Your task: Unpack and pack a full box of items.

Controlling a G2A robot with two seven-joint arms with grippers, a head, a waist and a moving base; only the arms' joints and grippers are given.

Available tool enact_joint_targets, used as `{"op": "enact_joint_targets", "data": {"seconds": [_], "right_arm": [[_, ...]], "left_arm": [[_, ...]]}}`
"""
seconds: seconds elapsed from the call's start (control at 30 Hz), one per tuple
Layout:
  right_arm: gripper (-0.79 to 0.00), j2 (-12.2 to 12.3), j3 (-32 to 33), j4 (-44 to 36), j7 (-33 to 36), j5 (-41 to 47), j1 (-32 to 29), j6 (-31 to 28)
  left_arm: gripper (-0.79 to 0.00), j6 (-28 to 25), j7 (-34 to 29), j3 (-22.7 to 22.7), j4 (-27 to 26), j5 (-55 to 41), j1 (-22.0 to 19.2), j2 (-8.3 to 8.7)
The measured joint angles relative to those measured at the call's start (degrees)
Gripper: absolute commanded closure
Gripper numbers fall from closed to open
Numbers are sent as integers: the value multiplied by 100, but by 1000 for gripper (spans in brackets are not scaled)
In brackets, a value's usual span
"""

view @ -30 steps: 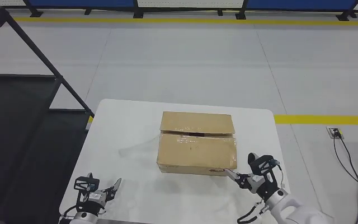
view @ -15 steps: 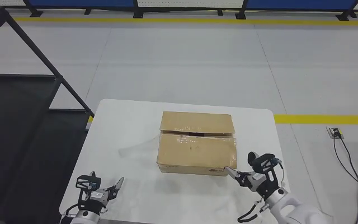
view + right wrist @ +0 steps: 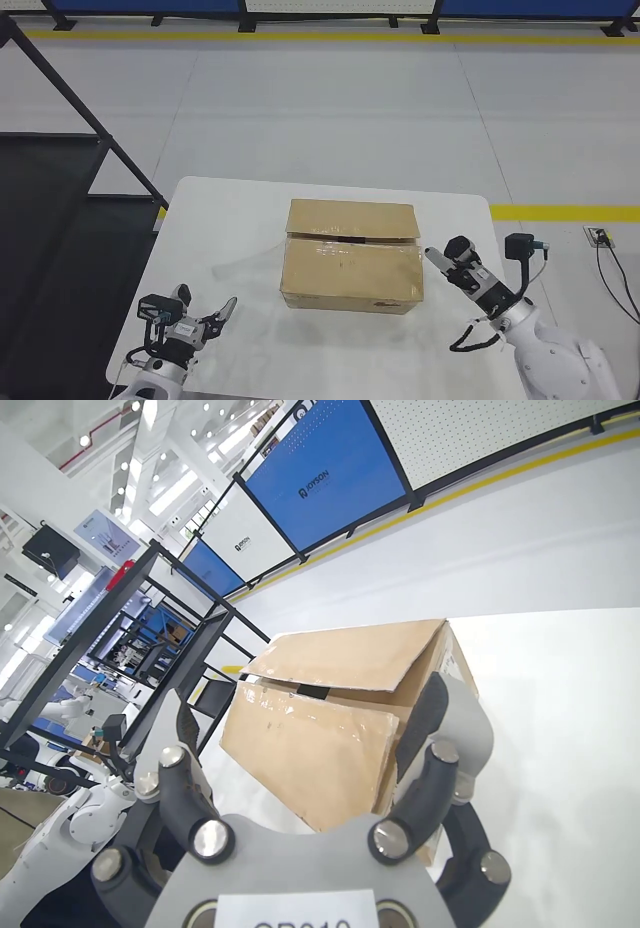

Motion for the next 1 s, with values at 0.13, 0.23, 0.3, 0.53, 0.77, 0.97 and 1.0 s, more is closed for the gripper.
{"op": "enact_joint_targets", "data": {"seconds": [0.13,0.23,0.3,0.53,0.77,0.97,1.0], "right_arm": [[-785,0,0,0,0,1,0,-1],[-785,-5,-40,65,-36,26,23,9],[-785,-17,-139,266,-94,115,166,-3],[-785,-29,-489,1208,316,411,888,-197],[-785,-19,-732,1953,1093,981,1398,-544],[-785,38,-612,2232,1928,2126,1541,-1194],[-785,51,-576,2230,2068,2305,1529,-1280]], "left_arm": [[-785,0,0,0,0,0,0,0],[-785,-86,-103,58,-2,-94,-73,-4],[-785,-277,-409,147,3,-403,-287,-13],[-785,-756,-1237,29,213,-1659,-857,-10],[-785,-871,-1493,-74,320,-2186,-966,-2],[-785,-868,-1489,-72,318,-2178,-965,-2],[-785,-868,-1489,-72,318,-2178,-965,-2]]}}
